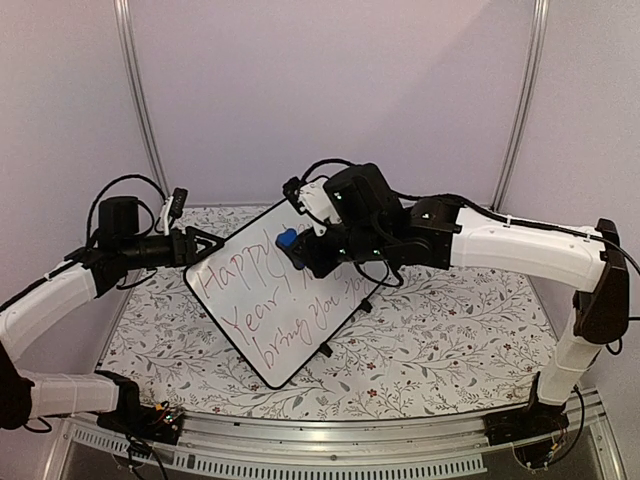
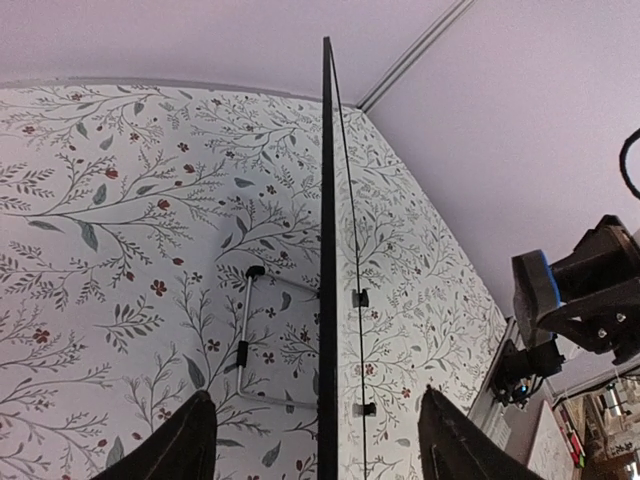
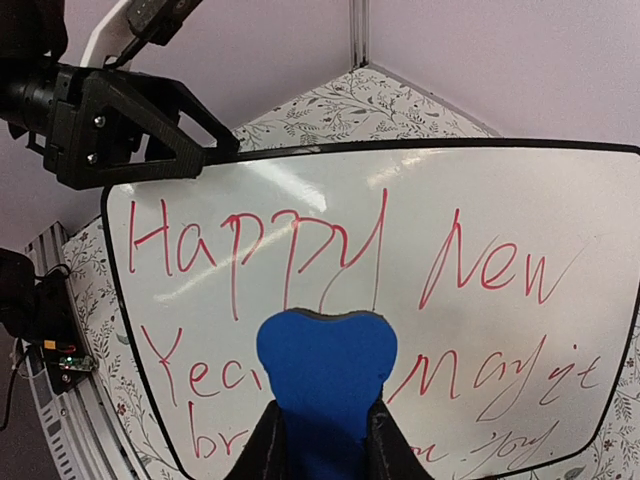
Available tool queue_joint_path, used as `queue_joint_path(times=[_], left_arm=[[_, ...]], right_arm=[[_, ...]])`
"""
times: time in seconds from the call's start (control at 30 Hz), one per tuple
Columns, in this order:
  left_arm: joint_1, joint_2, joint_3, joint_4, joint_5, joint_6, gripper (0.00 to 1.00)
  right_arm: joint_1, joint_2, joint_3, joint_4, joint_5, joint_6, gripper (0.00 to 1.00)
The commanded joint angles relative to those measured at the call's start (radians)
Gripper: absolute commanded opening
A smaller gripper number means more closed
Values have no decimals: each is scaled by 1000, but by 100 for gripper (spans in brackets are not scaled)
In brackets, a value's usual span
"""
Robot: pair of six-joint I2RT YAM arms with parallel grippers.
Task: Erase the whiteboard
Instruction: Hold the whiteboard at the center of the board.
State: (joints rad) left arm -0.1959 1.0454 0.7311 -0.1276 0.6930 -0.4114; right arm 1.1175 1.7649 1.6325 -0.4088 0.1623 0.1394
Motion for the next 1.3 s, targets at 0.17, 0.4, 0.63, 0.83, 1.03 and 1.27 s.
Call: queue_joint_path(times=[0.17,0.4,0.63,0.83,1.03,1.27], left_arm=[[9,24,0,-37,-27,23,69],[10,33,2,-46,-17,30,64],[7,48,4,-48,2,30,64],[6,47,3,-46,11,28,55],[4,48,-1,-32,39,21,44],[-6,36,-7,-23,39,14,37]], right_arm=[[-5,-120,-147,137,-72,-18,18],[-4,-89,-122,90,-103,-16,18],[42,-89,-95,69,-131,-160,18],[80,-38,-27,72,-119,-166,17],[106,9,7,89,-109,-111,17],[122,48,27,87,-84,-69,17]])
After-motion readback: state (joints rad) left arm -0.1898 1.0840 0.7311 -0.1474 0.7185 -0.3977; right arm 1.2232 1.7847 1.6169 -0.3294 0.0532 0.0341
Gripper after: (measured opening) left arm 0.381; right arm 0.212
